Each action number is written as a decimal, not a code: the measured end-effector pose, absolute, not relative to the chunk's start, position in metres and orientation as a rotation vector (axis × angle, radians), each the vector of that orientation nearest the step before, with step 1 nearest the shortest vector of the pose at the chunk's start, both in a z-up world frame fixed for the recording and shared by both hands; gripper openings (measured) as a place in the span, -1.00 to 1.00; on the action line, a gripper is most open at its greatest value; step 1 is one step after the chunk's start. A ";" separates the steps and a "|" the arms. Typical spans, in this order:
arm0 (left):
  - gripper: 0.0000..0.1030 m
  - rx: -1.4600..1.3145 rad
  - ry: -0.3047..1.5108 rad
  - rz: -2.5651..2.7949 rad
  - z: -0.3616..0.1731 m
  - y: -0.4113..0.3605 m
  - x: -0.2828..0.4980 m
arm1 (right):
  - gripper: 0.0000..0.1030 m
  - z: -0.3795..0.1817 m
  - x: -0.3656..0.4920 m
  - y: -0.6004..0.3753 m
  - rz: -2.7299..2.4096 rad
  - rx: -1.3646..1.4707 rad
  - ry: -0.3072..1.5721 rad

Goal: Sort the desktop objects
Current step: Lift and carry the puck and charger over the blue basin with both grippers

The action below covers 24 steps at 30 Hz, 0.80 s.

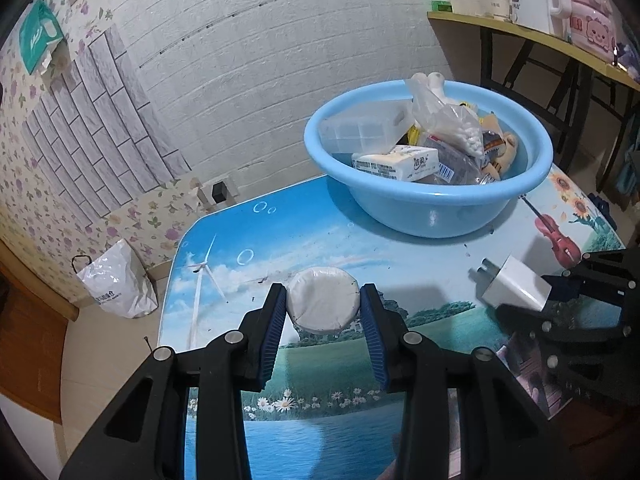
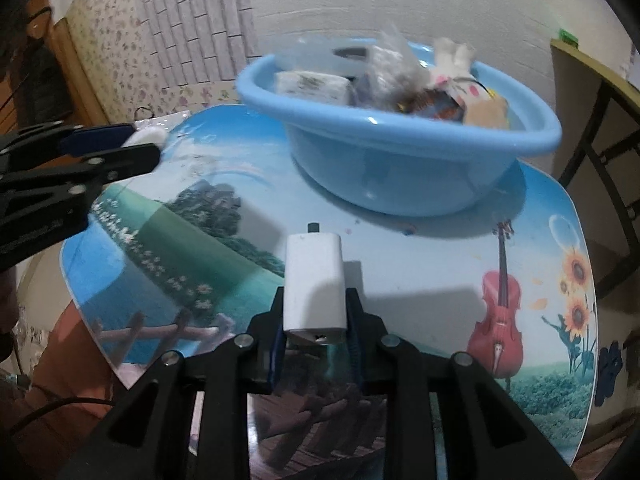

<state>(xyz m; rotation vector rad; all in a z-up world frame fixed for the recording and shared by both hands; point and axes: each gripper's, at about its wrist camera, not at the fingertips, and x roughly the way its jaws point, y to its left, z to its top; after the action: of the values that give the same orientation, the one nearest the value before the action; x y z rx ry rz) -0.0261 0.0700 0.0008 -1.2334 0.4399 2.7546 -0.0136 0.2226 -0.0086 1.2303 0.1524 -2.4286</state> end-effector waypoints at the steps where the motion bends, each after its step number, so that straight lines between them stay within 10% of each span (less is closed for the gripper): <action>1: -0.29 -1.232 0.429 2.754 0.002 0.069 -0.026 | -0.51 -0.003 -0.010 0.219 -2.417 1.201 0.169; 24: -0.29 -0.976 0.287 2.684 0.065 0.091 -0.045 | -0.51 0.072 -0.032 0.239 -2.502 0.967 0.092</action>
<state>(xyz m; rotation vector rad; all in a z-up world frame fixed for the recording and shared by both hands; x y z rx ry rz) -0.0447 0.0907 0.0652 -0.9760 0.2874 2.6840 -0.0324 0.2390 0.0716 0.9668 0.0925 -2.5024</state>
